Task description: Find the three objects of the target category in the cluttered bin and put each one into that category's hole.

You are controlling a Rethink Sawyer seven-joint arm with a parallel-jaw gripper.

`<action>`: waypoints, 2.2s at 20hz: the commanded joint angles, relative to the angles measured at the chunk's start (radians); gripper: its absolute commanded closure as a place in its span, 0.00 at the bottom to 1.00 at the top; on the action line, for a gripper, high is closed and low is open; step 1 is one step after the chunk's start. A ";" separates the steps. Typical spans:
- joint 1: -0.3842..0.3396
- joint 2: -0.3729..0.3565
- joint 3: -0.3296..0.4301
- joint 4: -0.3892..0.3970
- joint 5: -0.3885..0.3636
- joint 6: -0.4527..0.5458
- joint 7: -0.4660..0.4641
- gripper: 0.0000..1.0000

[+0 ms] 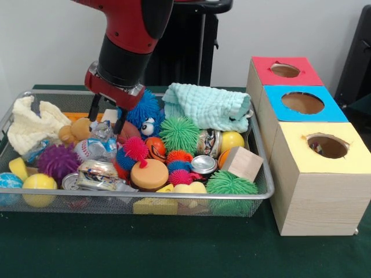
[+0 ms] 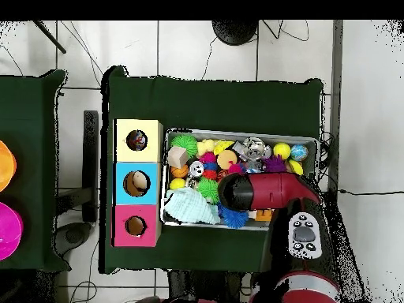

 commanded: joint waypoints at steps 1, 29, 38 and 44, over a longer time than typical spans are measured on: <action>-0.030 0.079 0.060 0.001 -0.079 0.111 -0.150 0.00; -0.049 0.144 0.032 0.045 -0.146 -0.389 0.097 0.00; -0.079 0.164 0.061 0.071 -0.076 -0.516 0.107 0.00; -0.066 0.161 0.076 0.004 -0.104 -0.159 -0.131 1.00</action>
